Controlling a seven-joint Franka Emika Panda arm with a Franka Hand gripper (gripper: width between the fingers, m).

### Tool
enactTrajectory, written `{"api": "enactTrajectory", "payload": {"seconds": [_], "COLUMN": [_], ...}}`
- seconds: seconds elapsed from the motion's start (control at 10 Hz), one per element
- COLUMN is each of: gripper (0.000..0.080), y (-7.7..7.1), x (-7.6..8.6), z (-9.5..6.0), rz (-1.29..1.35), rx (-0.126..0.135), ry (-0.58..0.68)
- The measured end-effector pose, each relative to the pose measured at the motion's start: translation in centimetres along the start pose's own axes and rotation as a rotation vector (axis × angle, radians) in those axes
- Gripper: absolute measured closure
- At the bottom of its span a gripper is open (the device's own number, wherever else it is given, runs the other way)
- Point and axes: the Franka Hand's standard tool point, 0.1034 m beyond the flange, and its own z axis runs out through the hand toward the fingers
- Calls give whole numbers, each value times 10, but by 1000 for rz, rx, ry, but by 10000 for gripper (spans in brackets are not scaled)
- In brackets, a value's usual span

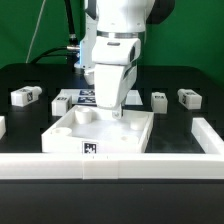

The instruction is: Assemble one leg

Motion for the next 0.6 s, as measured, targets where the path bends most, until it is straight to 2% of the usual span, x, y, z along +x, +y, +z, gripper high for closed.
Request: {"api": "enactTrajectory", "payload": {"seconds": [0.2,0.4,0.6], "gripper": [741,741,741], "y": [1,6,6], "x": [2,16,19], "z": [0,0,0], "rz": [-85,-180,-181], "rx": [1,-5,-5], "ry": [-6,-9,-9]}}
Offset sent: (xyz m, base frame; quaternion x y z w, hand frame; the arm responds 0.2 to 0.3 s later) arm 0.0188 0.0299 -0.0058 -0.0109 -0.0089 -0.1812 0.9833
